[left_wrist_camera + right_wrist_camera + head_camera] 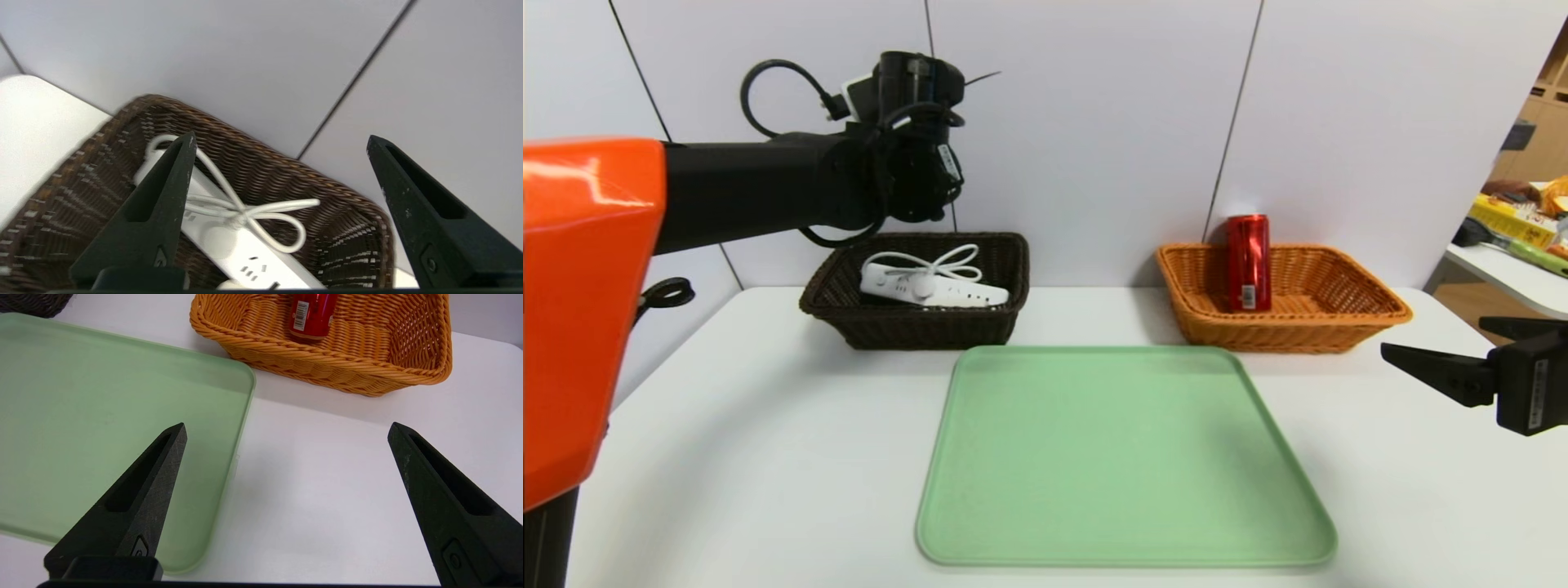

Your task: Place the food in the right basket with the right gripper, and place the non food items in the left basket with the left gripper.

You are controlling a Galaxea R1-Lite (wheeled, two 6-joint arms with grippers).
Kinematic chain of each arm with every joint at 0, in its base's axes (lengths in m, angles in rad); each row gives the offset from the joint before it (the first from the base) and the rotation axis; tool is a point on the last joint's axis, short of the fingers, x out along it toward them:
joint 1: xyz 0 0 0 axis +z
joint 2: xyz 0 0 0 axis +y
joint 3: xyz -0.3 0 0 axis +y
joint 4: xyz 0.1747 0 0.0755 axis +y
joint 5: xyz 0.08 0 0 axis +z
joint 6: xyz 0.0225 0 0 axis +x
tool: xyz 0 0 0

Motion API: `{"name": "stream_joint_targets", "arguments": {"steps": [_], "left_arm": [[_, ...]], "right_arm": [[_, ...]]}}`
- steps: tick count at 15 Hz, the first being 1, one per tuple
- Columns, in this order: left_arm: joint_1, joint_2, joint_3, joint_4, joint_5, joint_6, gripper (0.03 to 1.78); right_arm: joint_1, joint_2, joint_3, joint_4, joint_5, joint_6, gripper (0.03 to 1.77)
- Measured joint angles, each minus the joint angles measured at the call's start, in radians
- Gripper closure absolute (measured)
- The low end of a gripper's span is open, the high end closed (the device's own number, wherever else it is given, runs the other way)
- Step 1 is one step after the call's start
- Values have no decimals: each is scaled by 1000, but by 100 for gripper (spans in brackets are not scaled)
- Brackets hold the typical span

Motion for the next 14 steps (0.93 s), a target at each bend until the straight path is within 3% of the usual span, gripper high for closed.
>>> {"name": "stream_joint_targets", "arguments": {"steps": [4, 8, 11, 14], "left_arm": [[14, -109, 3, 175, -21, 84, 23], [19, -253, 59, 333, -99, 178, 18], [22, -382, 177, 397, -194, 246, 16], [24, -513, 372, 432, -244, 288, 14]], "right_arm": [[1, 0, -6, 12, 1, -5, 10], [3, -2, -7, 44, 11, -10, 10], [25, -3, 2, 46, 8, -10, 10], [48, -4, 8, 47, 3, -9, 10]]}}
